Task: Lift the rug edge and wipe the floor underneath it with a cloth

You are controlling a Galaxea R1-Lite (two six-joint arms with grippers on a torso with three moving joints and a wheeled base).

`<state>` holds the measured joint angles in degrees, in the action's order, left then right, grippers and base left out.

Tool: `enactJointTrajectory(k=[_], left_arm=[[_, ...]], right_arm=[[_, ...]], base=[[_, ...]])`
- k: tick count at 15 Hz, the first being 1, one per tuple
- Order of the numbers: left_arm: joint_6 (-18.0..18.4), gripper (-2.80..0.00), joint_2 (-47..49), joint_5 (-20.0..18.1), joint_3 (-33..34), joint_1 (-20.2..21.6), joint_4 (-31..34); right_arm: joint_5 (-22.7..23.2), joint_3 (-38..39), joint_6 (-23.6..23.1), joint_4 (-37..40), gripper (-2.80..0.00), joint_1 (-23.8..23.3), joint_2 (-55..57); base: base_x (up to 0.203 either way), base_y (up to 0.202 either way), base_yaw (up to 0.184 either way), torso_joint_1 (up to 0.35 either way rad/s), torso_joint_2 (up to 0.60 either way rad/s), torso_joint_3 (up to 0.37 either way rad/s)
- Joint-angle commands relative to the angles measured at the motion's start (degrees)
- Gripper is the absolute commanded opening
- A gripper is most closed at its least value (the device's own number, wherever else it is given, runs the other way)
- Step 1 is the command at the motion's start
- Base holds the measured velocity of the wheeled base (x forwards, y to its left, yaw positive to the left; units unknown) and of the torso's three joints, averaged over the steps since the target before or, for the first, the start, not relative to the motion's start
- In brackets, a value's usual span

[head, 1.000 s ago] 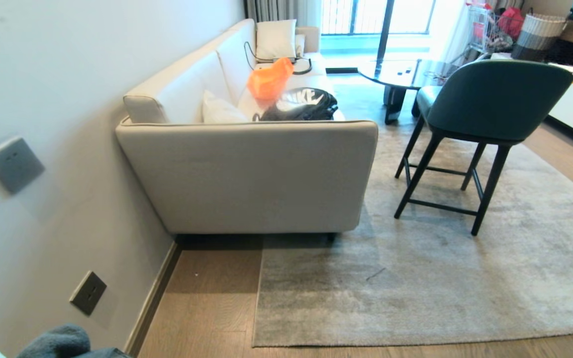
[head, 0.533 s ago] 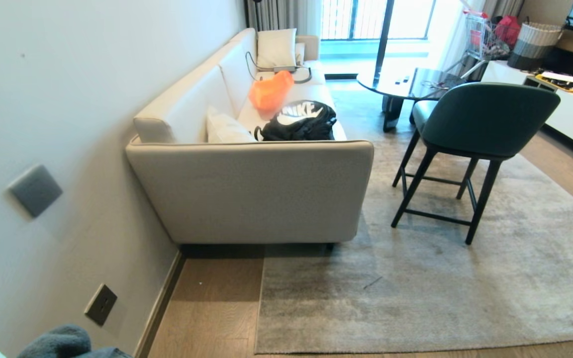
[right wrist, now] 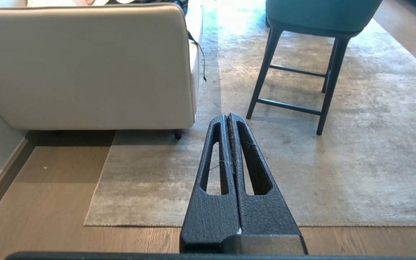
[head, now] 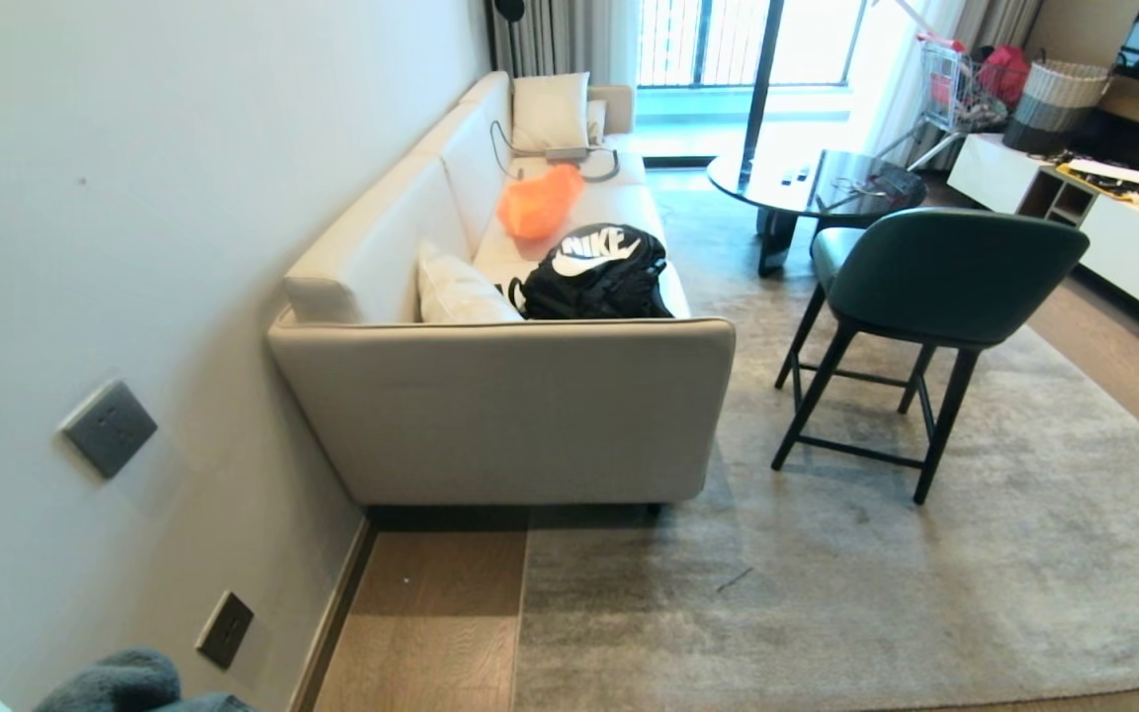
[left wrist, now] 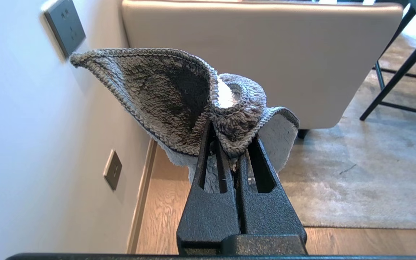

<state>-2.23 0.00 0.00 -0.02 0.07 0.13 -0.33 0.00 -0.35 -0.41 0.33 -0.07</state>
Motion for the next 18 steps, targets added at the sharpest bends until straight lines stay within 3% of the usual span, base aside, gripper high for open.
enactJointTrajectory(k=[1, 12, 18], left_arm=[[-0.1, -2.8, 0.0, 0.0, 0.0, 0.0, 0.0], [-0.1, -2.8, 0.0, 0.0, 0.0, 0.0, 0.0], [-0.1, -2.8, 0.0, 0.0, 0.0, 0.0, 0.0]], right_arm=[[0.0, 0.0, 0.0, 0.0, -2.8, 0.0, 0.1], [-0.1, 0.0, -0.4, 0.0, -2.8, 0.0, 0.1], [-0.1, 0.0, -0.5, 0.0, -2.8, 0.0, 0.1]], base=[[0.0, 0.0, 0.0, 0.149, -0.52, -0.373], [0.0, 0.0, 0.0, 0.21, -0.58, -0.367], [0.0, 0.0, 0.0, 0.165, -0.39, -0.23]])
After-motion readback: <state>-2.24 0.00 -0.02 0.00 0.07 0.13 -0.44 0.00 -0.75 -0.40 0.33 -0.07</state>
